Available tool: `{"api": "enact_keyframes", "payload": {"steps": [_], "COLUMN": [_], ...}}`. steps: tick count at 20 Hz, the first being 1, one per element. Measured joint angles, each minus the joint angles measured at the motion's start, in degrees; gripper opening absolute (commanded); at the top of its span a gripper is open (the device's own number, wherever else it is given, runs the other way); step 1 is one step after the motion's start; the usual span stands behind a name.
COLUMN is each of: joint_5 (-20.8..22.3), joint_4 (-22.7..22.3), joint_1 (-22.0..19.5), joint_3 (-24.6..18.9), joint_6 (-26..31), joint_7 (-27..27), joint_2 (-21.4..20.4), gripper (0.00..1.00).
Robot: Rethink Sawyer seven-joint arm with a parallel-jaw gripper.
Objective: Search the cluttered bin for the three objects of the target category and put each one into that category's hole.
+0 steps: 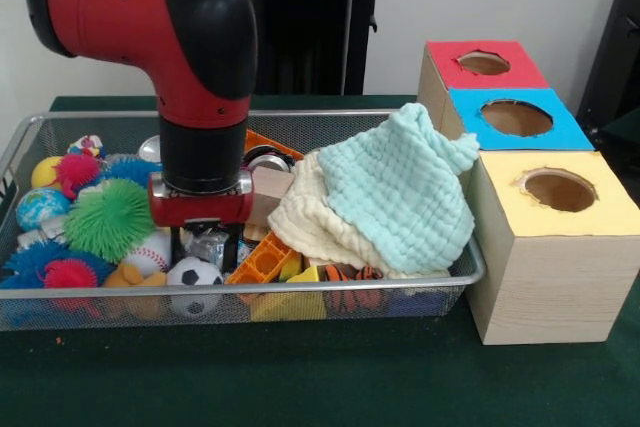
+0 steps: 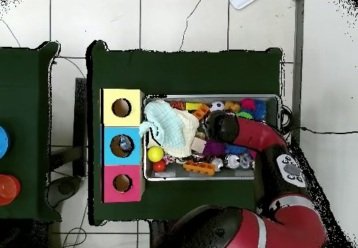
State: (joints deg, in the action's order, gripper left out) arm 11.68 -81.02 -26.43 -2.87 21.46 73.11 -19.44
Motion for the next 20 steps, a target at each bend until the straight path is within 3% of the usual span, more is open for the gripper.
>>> {"api": "enact_keyframes", "payload": {"steps": [1, 2, 15, 20], "joint_5": [0.01, -0.01, 0.01, 0.01], "joint_4": [0.27, 1.11, 1.89, -0.37], "joint_1": [-0.09, -0.60, -0.74, -0.25], "joint_3": [0.02, -0.11, -0.46, -0.40], "joint_6": [0.09, 1.41, 3.85, 5.40], "joint_7": [0.00, 0.00, 0.00, 0.00], "joint_2": [0.12, 0.47, 0.37, -2.58], "gripper": [1.00, 0.00, 0.00, 0.00]}}
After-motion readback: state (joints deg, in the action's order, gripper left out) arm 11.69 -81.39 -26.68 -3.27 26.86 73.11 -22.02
